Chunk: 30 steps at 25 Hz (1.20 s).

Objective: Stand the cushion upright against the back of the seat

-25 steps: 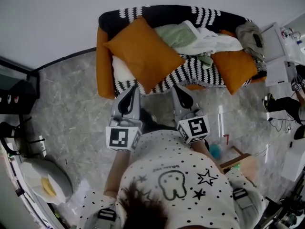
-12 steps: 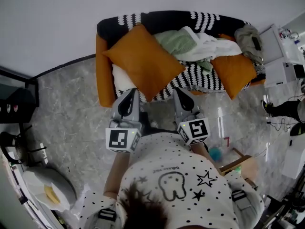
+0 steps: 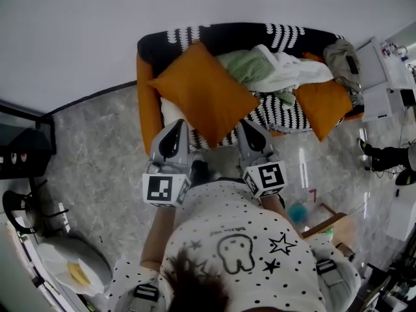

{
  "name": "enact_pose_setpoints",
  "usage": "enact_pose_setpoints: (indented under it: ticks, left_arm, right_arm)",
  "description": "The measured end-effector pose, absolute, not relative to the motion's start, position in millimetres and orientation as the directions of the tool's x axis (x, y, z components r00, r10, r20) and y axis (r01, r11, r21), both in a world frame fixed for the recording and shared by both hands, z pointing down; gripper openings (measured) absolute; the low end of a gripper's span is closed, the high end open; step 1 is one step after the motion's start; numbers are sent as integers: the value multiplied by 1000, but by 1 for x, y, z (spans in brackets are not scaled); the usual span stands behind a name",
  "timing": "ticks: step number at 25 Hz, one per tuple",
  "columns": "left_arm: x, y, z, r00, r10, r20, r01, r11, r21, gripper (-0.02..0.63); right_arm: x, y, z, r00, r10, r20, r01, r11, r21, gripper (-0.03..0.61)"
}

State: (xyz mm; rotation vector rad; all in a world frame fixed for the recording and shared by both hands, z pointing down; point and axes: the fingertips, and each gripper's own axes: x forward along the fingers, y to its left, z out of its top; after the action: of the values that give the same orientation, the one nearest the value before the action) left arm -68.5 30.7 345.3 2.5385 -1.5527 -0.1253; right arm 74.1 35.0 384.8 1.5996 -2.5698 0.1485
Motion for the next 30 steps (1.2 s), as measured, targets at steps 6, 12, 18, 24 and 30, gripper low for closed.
enact_pose_setpoints:
  ticks: [6,12,18,24,30]
  left_arm:
    - [-89,15,349,469,-883,5,-870,-461,177,-3]
    - [-108,6,355,473,-881,27,-869,-461,178,-3]
    - [-114,-7,363,465,-884,42,-870,-448,204,-3]
    - [-111,-13,366,466,-884,37,-867,-447,220,-3]
    - [-110,-20,368,443,-895,48,-877,-422,227,-3]
  right_arm:
    - [59,22,391,-416,-897,151,-908,418,-22,-2]
    - [45,11,394,-399,-905,149,-916,400,-24,-2]
    - [43,1,396,-389,-908,154,-920,390,-20,-2]
    - [47,-3,398,-380,-910,169,-924,382,-18,-2]
    - [48,-13,401,-408,-894,185,-911,411,-24,-2]
